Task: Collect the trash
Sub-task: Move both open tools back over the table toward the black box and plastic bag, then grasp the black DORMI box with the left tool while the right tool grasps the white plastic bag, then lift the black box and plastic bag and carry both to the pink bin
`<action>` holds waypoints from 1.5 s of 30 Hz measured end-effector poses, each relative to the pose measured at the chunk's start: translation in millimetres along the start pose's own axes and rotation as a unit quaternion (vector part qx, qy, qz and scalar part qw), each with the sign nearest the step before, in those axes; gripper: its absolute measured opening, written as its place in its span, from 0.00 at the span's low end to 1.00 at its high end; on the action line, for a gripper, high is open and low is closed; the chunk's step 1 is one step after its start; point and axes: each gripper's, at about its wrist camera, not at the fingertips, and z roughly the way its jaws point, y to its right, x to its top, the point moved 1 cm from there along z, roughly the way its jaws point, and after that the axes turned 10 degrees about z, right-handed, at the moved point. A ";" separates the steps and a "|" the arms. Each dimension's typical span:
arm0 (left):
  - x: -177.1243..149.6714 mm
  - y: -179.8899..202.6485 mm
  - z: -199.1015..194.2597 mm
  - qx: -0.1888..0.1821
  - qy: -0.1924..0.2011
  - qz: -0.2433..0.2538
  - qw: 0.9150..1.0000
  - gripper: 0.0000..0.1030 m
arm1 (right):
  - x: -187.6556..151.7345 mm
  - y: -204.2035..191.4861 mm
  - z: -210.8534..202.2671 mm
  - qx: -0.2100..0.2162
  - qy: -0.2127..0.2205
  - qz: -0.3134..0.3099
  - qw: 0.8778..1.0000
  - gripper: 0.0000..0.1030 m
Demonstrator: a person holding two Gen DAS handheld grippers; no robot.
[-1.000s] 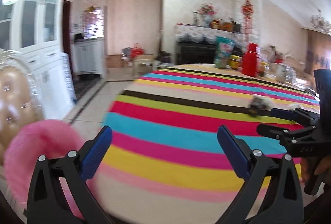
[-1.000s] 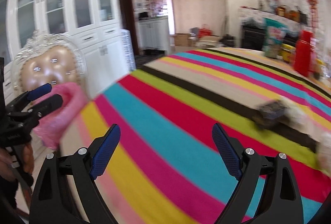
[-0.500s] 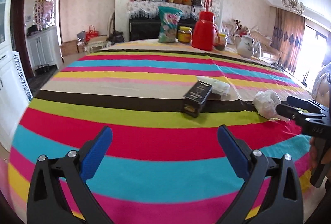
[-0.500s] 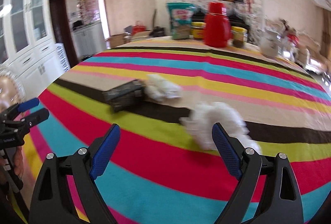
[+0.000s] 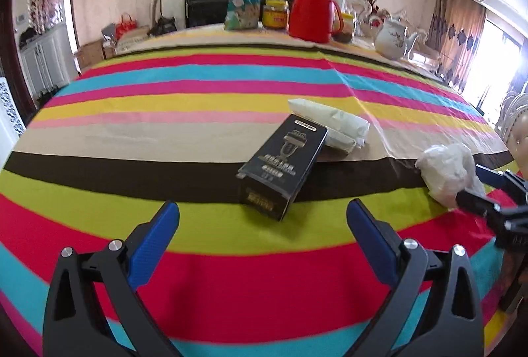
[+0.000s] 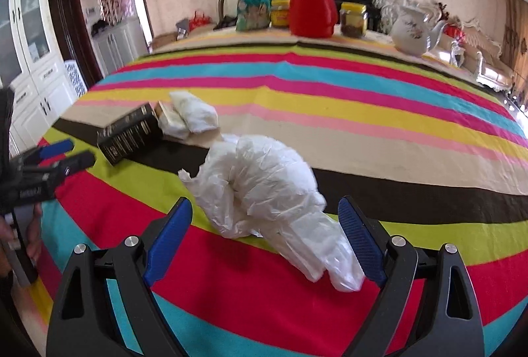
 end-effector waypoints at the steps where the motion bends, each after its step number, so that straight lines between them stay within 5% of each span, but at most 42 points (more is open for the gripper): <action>1: 3.3 0.7 8.4 -0.003 -0.010 0.000 1.000 0.95 | -0.1 -1.2 1.9 0.001 -0.003 -0.002 1.000 0.82; 8: 19.4 -0.7 40.2 -0.009 -0.050 -0.007 0.999 0.94 | 3.9 -1.7 12.2 0.006 -0.017 0.011 1.000 0.82; 13: 24.5 -0.6 50.3 -0.017 -0.063 -0.001 0.998 0.66 | 4.1 -1.6 9.6 0.011 -0.012 0.013 1.000 0.82; 15: 27.7 2.7 49.9 -0.020 -0.061 0.009 0.998 0.43 | 3.5 -3.6 7.4 0.011 -0.008 0.008 1.000 0.64; 17: 25.5 7.2 45.9 -0.027 -0.058 0.016 0.998 0.38 | 2.0 -7.1 4.8 0.009 -0.004 0.000 1.000 0.51; 20: 16.8 13.4 30.3 -0.027 -0.042 0.027 0.998 0.37 | -1.9 -12.1 -1.7 0.000 0.008 -0.014 1.000 0.33; 24: 5.5 18.1 5.7 -0.017 -0.018 0.031 0.999 0.37 | -9.7 -17.0 -12.4 0.003 0.017 -0.016 1.000 0.26; 45: -64.7 38.6 -107.9 -0.015 0.058 0.047 0.997 0.37 | -64.2 -80.3 -82.6 0.050 0.038 -0.044 0.997 0.24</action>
